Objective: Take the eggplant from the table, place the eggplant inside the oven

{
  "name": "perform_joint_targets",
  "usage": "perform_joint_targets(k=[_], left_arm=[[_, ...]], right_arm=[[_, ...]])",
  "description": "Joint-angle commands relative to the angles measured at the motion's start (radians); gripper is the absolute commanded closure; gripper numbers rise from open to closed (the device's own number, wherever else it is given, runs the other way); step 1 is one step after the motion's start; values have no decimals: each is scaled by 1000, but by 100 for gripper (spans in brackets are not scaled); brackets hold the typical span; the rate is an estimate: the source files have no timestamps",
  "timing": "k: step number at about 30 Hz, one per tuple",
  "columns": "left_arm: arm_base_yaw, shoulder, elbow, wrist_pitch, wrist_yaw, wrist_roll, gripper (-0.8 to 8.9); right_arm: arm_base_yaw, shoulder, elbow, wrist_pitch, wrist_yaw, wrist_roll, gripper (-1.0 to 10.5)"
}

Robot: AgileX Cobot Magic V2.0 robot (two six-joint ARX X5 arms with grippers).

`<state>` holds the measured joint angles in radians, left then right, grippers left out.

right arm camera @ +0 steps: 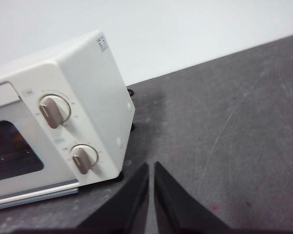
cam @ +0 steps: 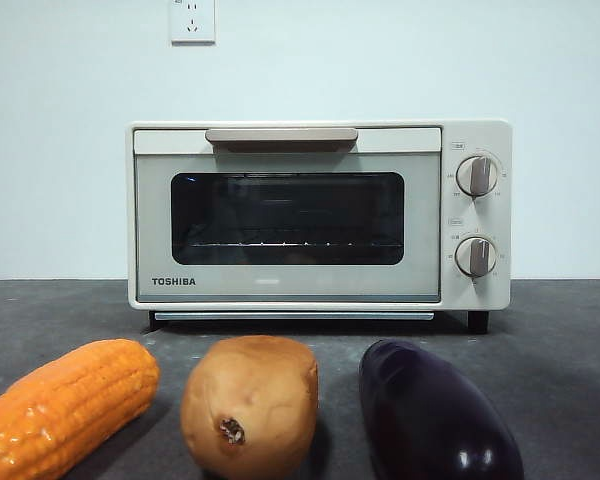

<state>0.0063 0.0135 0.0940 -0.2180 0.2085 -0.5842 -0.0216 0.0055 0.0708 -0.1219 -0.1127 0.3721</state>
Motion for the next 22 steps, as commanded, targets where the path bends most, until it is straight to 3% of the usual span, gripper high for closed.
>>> perform_joint_targets(k=[1,8,13,22], left_arm=[[2,32,68,-32,3,-6,809],[2,183,205,-59,82,45,809],[0,333,322,-79,117,132,809],[-9,594,559,-217,197,266,809]], right_arm=[[-1,7,94,-89,-1,33,942],[0,103,325,-332,-19,34,942],[0,209,475,-411,-32,-23,943],[0,453,703,-582,-222,-107,942]])
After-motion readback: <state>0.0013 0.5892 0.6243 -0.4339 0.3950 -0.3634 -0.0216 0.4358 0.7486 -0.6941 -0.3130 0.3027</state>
